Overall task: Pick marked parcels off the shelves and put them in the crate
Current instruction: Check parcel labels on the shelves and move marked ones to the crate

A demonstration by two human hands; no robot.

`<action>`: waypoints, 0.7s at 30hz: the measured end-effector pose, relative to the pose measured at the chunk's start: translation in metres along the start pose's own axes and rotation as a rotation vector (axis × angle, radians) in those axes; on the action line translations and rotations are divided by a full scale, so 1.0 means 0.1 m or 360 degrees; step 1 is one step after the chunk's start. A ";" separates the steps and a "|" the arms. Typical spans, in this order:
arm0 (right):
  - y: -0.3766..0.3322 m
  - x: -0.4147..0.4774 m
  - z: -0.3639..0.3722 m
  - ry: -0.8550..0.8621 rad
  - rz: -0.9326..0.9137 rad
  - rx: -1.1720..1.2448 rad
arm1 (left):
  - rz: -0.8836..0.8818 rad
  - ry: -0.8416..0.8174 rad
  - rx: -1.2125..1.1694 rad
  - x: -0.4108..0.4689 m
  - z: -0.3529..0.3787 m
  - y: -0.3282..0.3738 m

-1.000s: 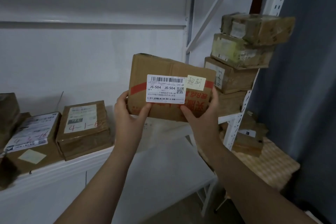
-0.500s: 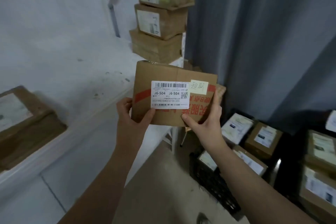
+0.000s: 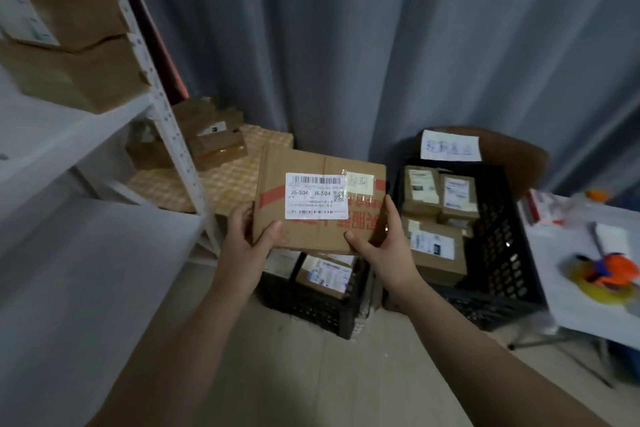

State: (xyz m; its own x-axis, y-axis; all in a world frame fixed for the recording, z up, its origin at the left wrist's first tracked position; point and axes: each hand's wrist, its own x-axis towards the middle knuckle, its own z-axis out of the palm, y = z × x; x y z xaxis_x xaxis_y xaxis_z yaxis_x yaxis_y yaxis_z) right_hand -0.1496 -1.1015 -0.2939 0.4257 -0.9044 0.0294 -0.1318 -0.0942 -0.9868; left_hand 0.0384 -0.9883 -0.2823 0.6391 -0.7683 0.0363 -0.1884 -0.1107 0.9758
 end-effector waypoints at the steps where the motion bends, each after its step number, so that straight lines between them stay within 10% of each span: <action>1: 0.06 -0.04 -0.22 0.0022 0.0045 -0.0011 | -0.0010 -0.0016 0.0029 -0.04 0.22 0.01; 21: 1.33 0.09 -2.76 0.0108 0.0735 0.0040 | -0.0425 -0.0505 0.0411 -0.24 2.95 -0.37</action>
State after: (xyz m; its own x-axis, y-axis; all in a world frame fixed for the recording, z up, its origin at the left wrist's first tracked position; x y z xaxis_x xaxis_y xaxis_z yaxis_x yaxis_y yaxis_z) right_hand -0.4097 -1.2373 -0.3811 0.2681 -0.8744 -0.4045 -0.2718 0.3341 -0.9025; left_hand -0.1897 -1.1516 -0.3828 0.4388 -0.8417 -0.3146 -0.2537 -0.4519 0.8552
